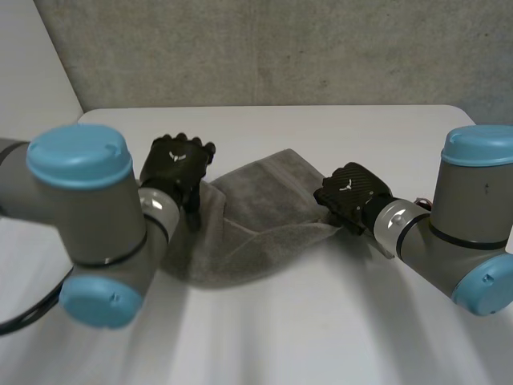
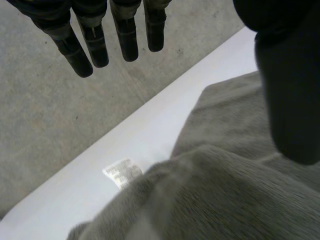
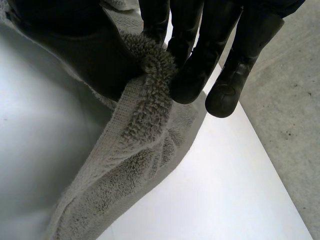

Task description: Fold the towel.

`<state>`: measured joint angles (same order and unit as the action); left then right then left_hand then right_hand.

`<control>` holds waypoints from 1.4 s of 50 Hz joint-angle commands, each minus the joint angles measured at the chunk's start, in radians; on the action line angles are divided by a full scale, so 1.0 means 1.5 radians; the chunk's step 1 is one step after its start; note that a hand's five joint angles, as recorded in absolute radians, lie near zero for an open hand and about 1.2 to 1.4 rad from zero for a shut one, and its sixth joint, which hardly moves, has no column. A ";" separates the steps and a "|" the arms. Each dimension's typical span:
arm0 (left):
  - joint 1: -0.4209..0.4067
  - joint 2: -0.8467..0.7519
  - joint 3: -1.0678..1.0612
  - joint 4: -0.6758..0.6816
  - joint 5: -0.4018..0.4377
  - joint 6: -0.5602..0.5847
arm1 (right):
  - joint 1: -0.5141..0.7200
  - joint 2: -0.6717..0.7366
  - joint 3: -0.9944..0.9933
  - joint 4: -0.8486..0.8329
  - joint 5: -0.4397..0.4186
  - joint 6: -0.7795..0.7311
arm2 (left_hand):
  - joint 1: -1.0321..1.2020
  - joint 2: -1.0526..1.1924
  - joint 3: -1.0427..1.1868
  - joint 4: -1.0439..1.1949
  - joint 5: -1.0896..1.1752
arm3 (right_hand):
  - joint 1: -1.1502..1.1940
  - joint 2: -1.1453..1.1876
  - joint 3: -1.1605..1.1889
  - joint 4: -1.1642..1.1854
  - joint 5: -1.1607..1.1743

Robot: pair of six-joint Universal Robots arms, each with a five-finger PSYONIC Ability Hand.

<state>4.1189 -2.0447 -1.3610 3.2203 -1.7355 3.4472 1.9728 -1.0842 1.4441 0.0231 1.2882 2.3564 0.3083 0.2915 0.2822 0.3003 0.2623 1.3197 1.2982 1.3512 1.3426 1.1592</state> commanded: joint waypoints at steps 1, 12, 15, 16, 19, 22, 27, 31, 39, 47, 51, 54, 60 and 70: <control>0.037 -0.097 0.115 -0.001 0.087 0.007 | 0.002 0.003 0.005 0.000 -0.003 0.000 | -0.046 -0.034 -0.028 -0.040 -0.131 | 0.051 0.065 0.030 0.036 0.042; 0.040 -0.232 0.230 -0.016 0.169 0.051 | 0.002 0.009 0.007 0.000 -0.005 0.000 | -0.032 -0.021 -0.014 -0.027 -0.118 | 0.051 0.065 0.030 0.036 0.042; 0.040 -0.258 0.247 -0.027 0.171 0.089 | 0.002 0.009 0.007 0.000 -0.005 0.000 | -0.032 -0.021 -0.014 -0.027 -0.118 | 0.051 0.065 0.030 0.036 0.042; 0.041 -0.268 0.253 -0.031 0.171 0.110 | 0.002 0.009 0.007 0.000 -0.005 0.000 | -0.030 -0.019 -0.013 -0.025 -0.116 | 0.051 0.065 0.030 0.036 0.042; 0.042 -0.282 0.261 -0.035 0.172 0.145 | 0.001 0.009 0.006 -0.001 -0.006 0.000 | -0.009 0.003 0.009 -0.003 -0.094 | 0.051 0.065 0.030 0.036 0.042; 0.052 -0.293 0.268 -0.045 0.171 0.165 | 0.000 0.010 0.006 -0.001 -0.006 0.000 | 0.019 0.030 0.036 0.024 -0.067 | 0.051 0.065 0.030 0.036 0.042; 0.059 -0.304 0.281 -0.078 0.171 0.195 | 0.000 0.010 0.005 -0.001 -0.005 0.000 | 0.052 0.064 0.070 0.058 -0.033 | 0.051 0.065 0.030 0.036 0.042; 0.061 -0.308 0.282 -0.106 0.170 0.217 | 0.000 0.010 0.005 -0.002 -0.006 0.000 | 0.074 0.085 0.091 0.079 -0.012 | 0.051 0.065 0.030 0.036 0.042; 0.066 -0.308 0.272 -0.131 0.161 0.239 | 0.000 0.010 0.005 -0.002 -0.005 0.000 | 0.272 0.284 0.290 0.278 0.187 | 0.051 0.065 0.030 0.036 0.042; 0.067 -0.269 0.248 -0.102 0.097 0.241 | 0.000 0.010 0.002 -0.003 -0.002 0.000 | 0.725 0.737 0.743 0.731 0.640 | 0.051 0.065 0.030 0.036 0.042; 0.067 -0.235 0.231 -0.040 0.035 0.234 | -0.002 0.010 -0.008 -0.006 0.002 0.000 | 0.725 0.737 0.743 0.731 0.640 | 0.051 0.065 0.030 0.036 0.042; 0.067 -0.206 0.209 0.002 0.027 0.235 | -0.011 0.008 -0.016 -0.016 0.002 0.005 | 0.725 0.737 0.743 0.731 0.640 | 0.051 0.065 0.030 0.036 0.042; 0.066 -0.151 0.176 0.056 0.020 0.233 | -0.026 -0.016 -0.027 -0.063 0.025 0.029 | 0.725 0.737 0.743 0.731 0.640 | 0.051 0.065 0.030 0.036 0.042; 0.058 0.041 0.075 0.086 -0.009 0.184 | -0.031 -0.190 -0.038 -0.094 0.024 0.115 | 0.725 0.737 0.743 0.731 0.640 | 0.051 0.065 0.030 0.036 0.042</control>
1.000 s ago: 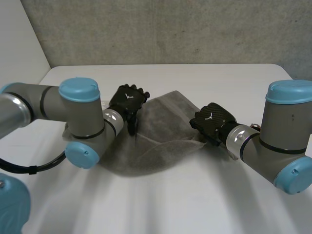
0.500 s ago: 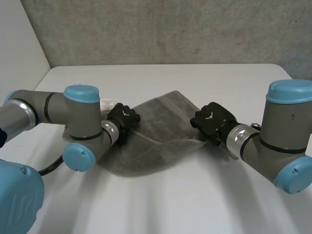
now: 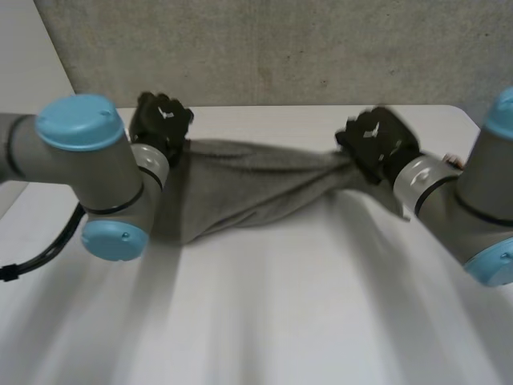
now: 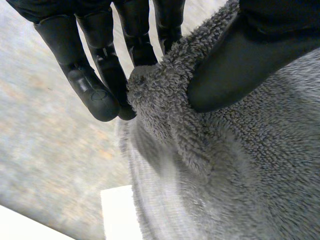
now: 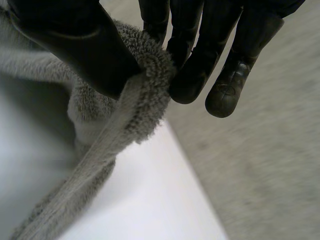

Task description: Fold the towel.

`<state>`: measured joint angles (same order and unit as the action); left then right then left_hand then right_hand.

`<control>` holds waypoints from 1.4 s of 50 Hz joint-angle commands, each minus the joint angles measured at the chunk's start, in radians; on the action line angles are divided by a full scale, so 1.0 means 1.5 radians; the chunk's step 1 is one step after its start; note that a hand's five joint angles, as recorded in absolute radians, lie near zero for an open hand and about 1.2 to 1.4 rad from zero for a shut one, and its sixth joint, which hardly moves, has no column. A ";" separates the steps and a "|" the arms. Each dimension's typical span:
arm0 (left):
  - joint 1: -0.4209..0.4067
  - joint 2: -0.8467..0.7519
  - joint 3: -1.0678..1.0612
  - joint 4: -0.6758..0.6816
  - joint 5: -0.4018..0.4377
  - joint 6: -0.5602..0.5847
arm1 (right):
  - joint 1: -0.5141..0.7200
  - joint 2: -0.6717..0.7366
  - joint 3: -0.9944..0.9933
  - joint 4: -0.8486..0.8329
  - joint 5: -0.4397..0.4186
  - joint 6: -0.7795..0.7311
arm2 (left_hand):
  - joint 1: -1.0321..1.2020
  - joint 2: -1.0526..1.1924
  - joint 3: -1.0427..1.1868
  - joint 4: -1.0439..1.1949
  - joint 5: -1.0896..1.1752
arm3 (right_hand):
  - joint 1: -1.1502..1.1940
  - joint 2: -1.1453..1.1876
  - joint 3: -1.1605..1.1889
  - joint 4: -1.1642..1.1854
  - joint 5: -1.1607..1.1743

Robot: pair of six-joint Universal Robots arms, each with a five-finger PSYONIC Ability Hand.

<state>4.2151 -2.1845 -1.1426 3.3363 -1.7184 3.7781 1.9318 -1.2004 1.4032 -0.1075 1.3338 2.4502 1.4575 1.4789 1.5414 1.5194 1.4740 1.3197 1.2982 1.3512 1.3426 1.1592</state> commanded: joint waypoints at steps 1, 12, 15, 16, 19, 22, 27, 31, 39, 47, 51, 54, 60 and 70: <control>-0.006 0.135 -0.071 0.008 -0.020 -0.037 | -0.003 -0.113 -0.011 -0.007 -0.007 0.053 | -0.041 -0.055 -0.097 -0.082 -0.168 | 0.051 0.065 0.030 0.036 0.042; 0.000 0.345 -0.122 0.003 -0.019 -0.072 | -0.023 -0.216 -0.148 0.212 -0.050 0.059 | -0.041 -0.055 -0.097 -0.082 -0.168 | 0.051 0.065 0.030 0.036 0.042; 0.001 0.357 -0.126 -0.006 -0.018 -0.070 | -0.052 -0.204 -0.183 0.278 -0.055 0.057 | -0.041 -0.055 -0.097 -0.082 -0.168 | 0.051 0.065 0.030 0.036 0.042; 0.002 0.356 -0.130 -0.019 -0.018 -0.068 | -0.063 -0.189 -0.194 0.296 -0.064 0.056 | -0.041 -0.055 -0.097 -0.082 -0.168 | 0.051 0.065 0.030 0.036 0.042; 0.010 0.356 -0.142 -0.049 -0.014 -0.066 | -0.076 -0.159 -0.216 0.317 -0.087 0.054 | -0.041 -0.055 -0.097 -0.082 -0.168 | 0.051 0.065 0.030 0.036 0.042; 0.019 0.341 -0.143 -0.077 -0.013 -0.064 | -0.080 -0.144 -0.225 0.320 -0.093 0.053 | -0.041 -0.055 -0.097 -0.082 -0.168 | 0.051 0.065 0.030 0.036 0.042; 0.026 0.266 -0.135 -0.086 -0.006 -0.063 | -0.081 -0.063 -0.254 0.336 -0.096 0.033 | -0.041 -0.055 -0.097 -0.082 -0.168 | 0.051 0.065 0.030 0.036 0.042; 0.029 0.218 -0.116 -0.081 0.004 -0.059 | -0.076 -0.020 -0.271 0.328 -0.093 0.003 | -0.041 -0.055 -0.097 -0.082 -0.168 | 0.051 0.065 0.030 0.036 0.042; 0.061 0.099 0.040 0.031 0.053 0.010 | -0.063 0.071 -0.345 0.142 -0.056 -0.057 | -0.041 -0.055 -0.097 -0.082 -0.168 | 0.051 0.065 0.030 0.036 0.042; 0.064 0.097 0.097 0.332 0.067 0.014 | -0.059 0.058 -0.280 -0.269 -0.022 -0.037 | -0.041 -0.055 -0.097 -0.082 -0.168 | 0.051 0.065 0.030 0.036 0.042; 0.061 0.115 0.085 0.348 0.063 -0.004 | -0.060 0.002 -0.253 -0.270 -0.031 0.002 | -0.041 -0.055 -0.097 -0.082 -0.168 | 0.051 0.065 0.030 0.036 0.042; 0.064 0.123 0.049 0.307 0.066 -0.028 | -0.066 -0.008 -0.242 -0.204 -0.040 0.024 | -0.041 -0.055 -0.097 -0.082 -0.168 | 0.051 0.065 0.030 0.036 0.042; 0.066 0.134 -0.045 0.253 0.071 -0.042 | -0.076 -0.007 -0.211 -0.060 -0.067 0.029 | -0.041 -0.055 -0.097 -0.082 -0.168 | 0.051 0.065 0.030 0.036 0.042; 0.082 0.128 -0.306 0.220 0.074 -0.035 | -0.074 0.030 -0.031 0.063 -0.107 0.004 | -0.041 -0.055 -0.097 -0.082 -0.168 | 0.051 0.065 0.030 0.036 0.042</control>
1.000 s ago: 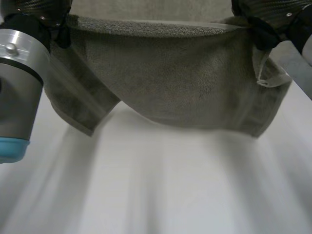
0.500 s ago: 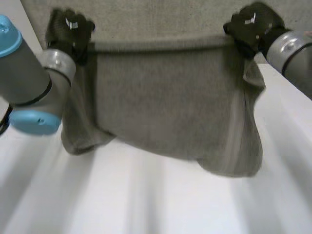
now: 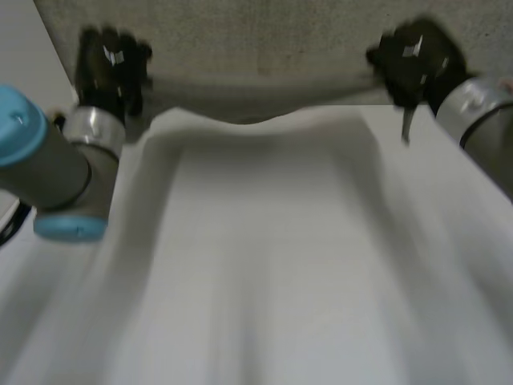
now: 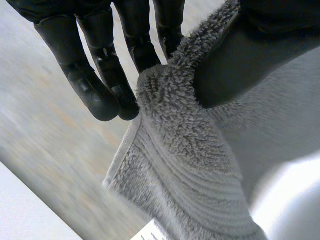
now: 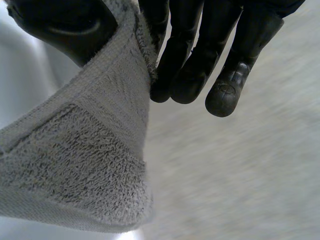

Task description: Fold the towel.

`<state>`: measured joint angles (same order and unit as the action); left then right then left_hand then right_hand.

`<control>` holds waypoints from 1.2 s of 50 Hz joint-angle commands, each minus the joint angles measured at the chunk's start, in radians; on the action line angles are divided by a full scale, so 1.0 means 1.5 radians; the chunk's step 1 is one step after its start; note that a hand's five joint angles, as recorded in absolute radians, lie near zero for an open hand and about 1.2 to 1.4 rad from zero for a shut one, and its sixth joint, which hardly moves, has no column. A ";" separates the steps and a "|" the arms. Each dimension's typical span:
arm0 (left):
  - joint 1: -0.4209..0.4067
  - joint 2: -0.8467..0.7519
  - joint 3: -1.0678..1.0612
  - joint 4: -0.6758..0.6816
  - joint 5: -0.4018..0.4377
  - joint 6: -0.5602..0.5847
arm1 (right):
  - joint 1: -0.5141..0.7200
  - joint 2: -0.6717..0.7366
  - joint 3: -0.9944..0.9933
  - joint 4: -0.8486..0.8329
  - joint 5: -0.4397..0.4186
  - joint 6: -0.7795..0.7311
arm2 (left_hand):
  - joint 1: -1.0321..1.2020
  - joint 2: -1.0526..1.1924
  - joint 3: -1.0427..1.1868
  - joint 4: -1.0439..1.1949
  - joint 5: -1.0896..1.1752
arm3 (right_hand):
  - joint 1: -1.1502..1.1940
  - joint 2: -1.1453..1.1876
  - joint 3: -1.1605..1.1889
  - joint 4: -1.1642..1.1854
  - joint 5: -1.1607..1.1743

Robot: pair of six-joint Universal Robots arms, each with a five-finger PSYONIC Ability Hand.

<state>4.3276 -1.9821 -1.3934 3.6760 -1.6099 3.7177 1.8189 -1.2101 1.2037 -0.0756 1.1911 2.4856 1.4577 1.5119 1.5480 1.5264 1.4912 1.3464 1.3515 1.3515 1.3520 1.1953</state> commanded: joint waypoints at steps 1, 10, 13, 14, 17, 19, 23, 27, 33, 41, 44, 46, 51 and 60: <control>0.006 -0.011 -0.167 -0.007 0.002 0.009 | 0.001 0.037 0.103 0.042 -0.012 -0.020 | -0.041 -0.077 -0.101 -0.087 -0.180 | 0.033 0.030 0.030 0.029 0.018; -0.006 -0.007 -0.254 -0.009 0.000 0.077 | -0.003 0.100 0.175 0.089 0.053 -0.113 | -0.041 -0.077 -0.101 -0.087 -0.180 | 0.033 0.030 0.030 0.029 0.018; -0.012 0.001 -0.270 -0.009 0.000 0.086 | -0.003 0.101 0.183 0.100 0.093 -0.096 | -0.041 -0.077 -0.101 -0.087 -0.180 | 0.033 0.030 0.030 0.029 0.018; -0.012 0.001 -0.270 -0.009 0.000 0.086 | -0.003 0.099 0.191 0.102 0.105 -0.085 | -0.041 -0.077 -0.101 -0.087 -0.180 | 0.033 0.030 0.030 0.029 0.018; -0.015 0.013 -0.282 -0.012 0.000 0.087 | -0.004 0.096 0.213 0.103 0.118 -0.074 | -0.041 -0.077 -0.101 -0.087 -0.180 | -0.106 -0.109 -0.109 -0.109 -0.121; -0.014 0.028 -0.295 -0.022 0.000 0.084 | -0.004 0.094 0.225 0.103 0.117 -0.073 | -0.041 -0.077 -0.101 -0.087 -0.180 | -0.216 -0.219 -0.219 -0.219 -0.231; -0.018 0.034 -0.303 -0.031 -0.002 0.082 | -0.006 0.090 0.256 0.100 0.117 -0.072 | -0.041 -0.077 -0.101 -0.087 -0.180 | -0.293 -0.296 -0.296 -0.296 -0.308; -0.032 0.035 -0.316 -0.036 -0.003 0.081 | -0.010 0.088 0.270 0.097 0.119 -0.072 | -0.041 -0.077 -0.101 -0.087 -0.180 | -0.320 -0.324 -0.324 -0.324 -0.336; -0.046 0.034 -0.325 -0.037 -0.005 0.081 | -0.019 0.073 0.295 0.090 0.115 -0.071 | -0.041 -0.077 -0.101 -0.087 -0.180 | -0.087 -0.090 -0.090 -0.090 -0.102; -0.046 0.041 -0.329 -0.038 -0.007 0.086 | -0.043 0.035 0.304 0.064 0.116 -0.071 | -0.272 -0.308 -0.332 -0.317 -0.410 | 0.033 0.030 0.030 0.029 0.018; -0.040 0.047 -0.331 -0.046 -0.006 0.088 | -0.057 0.019 0.306 0.061 0.114 -0.074 | -0.510 -0.547 -0.571 -0.556 -0.649 | 0.033 0.030 0.030 0.029 0.018; -0.036 0.053 -0.335 -0.065 -0.006 0.088 | -0.063 0.014 0.306 0.062 0.114 -0.077 | -0.540 -0.576 -0.600 -0.585 -0.678 | 0.033 0.030 0.030 0.029 0.018; -0.018 0.072 -0.342 -0.111 -0.001 0.087 | -0.075 0.008 0.304 0.060 0.113 -0.078 | -0.583 -0.619 -0.643 -0.629 -0.722 | 0.033 0.030 0.030 0.029 0.018; 0.029 0.105 -0.347 -0.149 0.005 0.080 | -0.079 0.010 0.310 0.060 0.110 -0.079 | -0.630 -0.666 -0.690 -0.676 -0.769 | 0.033 0.030 0.030 0.029 0.018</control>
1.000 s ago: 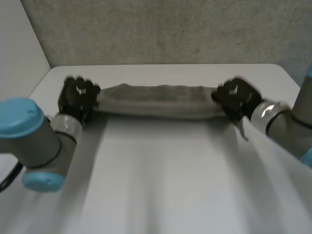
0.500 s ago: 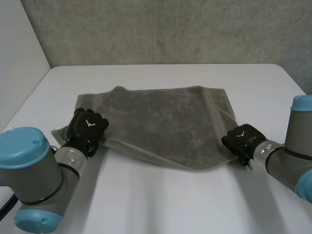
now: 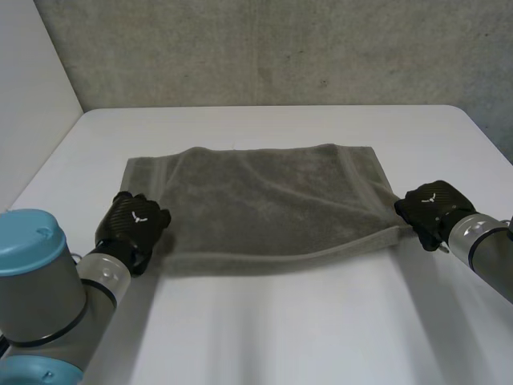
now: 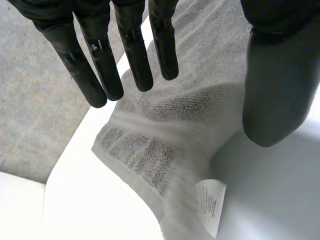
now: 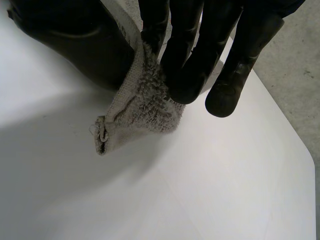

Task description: Fold the towel.

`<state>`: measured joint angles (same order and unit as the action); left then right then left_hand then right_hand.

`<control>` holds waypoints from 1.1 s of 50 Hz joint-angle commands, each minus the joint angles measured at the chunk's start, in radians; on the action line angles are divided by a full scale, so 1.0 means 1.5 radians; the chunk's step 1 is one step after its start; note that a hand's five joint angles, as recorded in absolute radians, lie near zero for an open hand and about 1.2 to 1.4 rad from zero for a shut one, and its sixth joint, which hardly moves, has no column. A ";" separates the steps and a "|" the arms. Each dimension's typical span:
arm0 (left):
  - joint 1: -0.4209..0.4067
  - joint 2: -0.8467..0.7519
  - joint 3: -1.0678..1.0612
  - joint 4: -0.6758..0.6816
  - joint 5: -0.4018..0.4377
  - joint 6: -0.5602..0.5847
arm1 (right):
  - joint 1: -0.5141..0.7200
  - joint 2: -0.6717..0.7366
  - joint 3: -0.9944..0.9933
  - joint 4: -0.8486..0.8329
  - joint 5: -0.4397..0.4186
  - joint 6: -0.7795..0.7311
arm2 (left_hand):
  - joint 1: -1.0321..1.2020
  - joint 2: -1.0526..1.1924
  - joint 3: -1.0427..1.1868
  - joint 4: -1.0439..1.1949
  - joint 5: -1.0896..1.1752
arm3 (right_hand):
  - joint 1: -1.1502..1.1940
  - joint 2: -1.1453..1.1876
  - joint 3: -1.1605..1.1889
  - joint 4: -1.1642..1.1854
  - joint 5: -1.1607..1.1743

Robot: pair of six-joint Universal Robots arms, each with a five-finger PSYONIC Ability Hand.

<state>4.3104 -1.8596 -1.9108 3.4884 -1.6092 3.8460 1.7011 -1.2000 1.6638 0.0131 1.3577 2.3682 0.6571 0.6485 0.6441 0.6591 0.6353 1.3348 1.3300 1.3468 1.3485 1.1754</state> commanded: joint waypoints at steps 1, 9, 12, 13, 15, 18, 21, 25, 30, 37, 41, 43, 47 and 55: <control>0.049 0.024 0.002 -0.026 0.010 -0.004 | 0.000 0.003 0.006 -0.001 -0.002 -0.001 | -0.096 -0.090 -0.087 -0.097 -0.198 | 0.041 0.044 0.033 0.032 0.031; 0.071 0.019 0.010 -0.030 0.054 -0.004 | 0.002 0.003 0.011 -0.003 -0.013 -0.001 | -0.088 -0.083 -0.080 -0.090 -0.190 | 0.041 0.044 0.033 0.032 0.031; 0.070 0.016 0.008 -0.040 0.056 -0.005 | 0.001 0.003 0.012 -0.003 -0.013 -0.001 | -0.082 -0.077 -0.074 -0.084 -0.184 | 0.041 0.044 0.033 0.032 0.031; 0.069 0.015 0.007 -0.046 0.056 -0.006 | 0.000 0.003 0.012 -0.003 -0.013 -0.001 | -0.078 -0.073 -0.070 -0.080 -0.180 | 0.041 0.044 0.033 0.032 0.031; 0.067 0.015 0.004 -0.050 0.057 -0.005 | 0.000 0.003 0.012 -0.004 -0.013 -0.001 | -0.077 -0.071 -0.068 -0.078 -0.178 | 0.041 0.044 0.033 0.032 0.031; 0.064 0.014 -0.001 -0.053 0.057 -0.005 | 0.000 0.003 0.012 -0.004 -0.013 -0.001 | -0.075 -0.069 -0.066 -0.076 -0.176 | 0.041 0.044 0.033 0.032 0.031; 0.067 0.014 -0.009 -0.055 0.057 -0.005 | 0.000 0.003 0.012 -0.004 -0.013 -0.001 | -0.073 -0.067 -0.064 -0.074 -0.174 | 0.041 0.044 0.033 0.032 0.031; 0.069 0.014 -0.021 -0.058 0.058 -0.004 | -0.001 0.003 0.012 -0.004 -0.013 -0.001 | -0.061 -0.055 -0.052 -0.062 -0.163 | 0.041 0.044 0.033 0.032 0.031; 0.068 0.014 -0.026 -0.063 0.058 -0.004 | -0.002 0.003 0.010 -0.005 -0.013 -0.001 | -0.057 -0.051 -0.048 -0.058 -0.159 | 0.041 0.044 0.033 0.032 0.031; 0.071 0.012 -0.027 -0.079 0.058 -0.004 | -0.002 0.003 0.010 -0.005 -0.013 -0.001 | -0.047 -0.041 -0.039 -0.048 -0.149 | 0.041 0.044 0.033 0.032 0.031; 0.071 0.007 -0.030 -0.083 0.060 -0.004 | -0.001 0.004 0.010 -0.005 -0.013 -0.001 | -0.047 -0.041 -0.039 -0.048 -0.149 | 0.041 0.044 0.033 0.032 0.031; 0.071 0.006 -0.031 -0.083 0.060 -0.003 | -0.001 0.004 0.010 -0.005 -0.013 -0.001 | -0.047 -0.041 -0.039 -0.048 -0.149 | 0.041 0.044 0.033 0.032 0.031; 0.072 0.005 -0.030 -0.082 0.060 -0.003 | 0.000 0.004 0.010 -0.005 -0.013 -0.001 | -0.045 -0.039 -0.037 -0.047 -0.147 | 0.041 0.044 0.033 0.032 0.031; 0.072 -0.042 -0.013 -0.072 0.057 0.001 | -0.001 0.004 0.011 -0.005 -0.013 -0.001 | 0.025 0.031 0.034 0.024 -0.077 | 0.041 0.044 0.033 0.032 0.031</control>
<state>4.4174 -1.8763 -1.9519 3.3693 -1.5198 3.8431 1.7011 -1.1934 1.6791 0.0061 1.3376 2.3669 0.6675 0.6711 0.6710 0.6675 0.6719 1.3360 1.3302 1.3468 1.3485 1.1758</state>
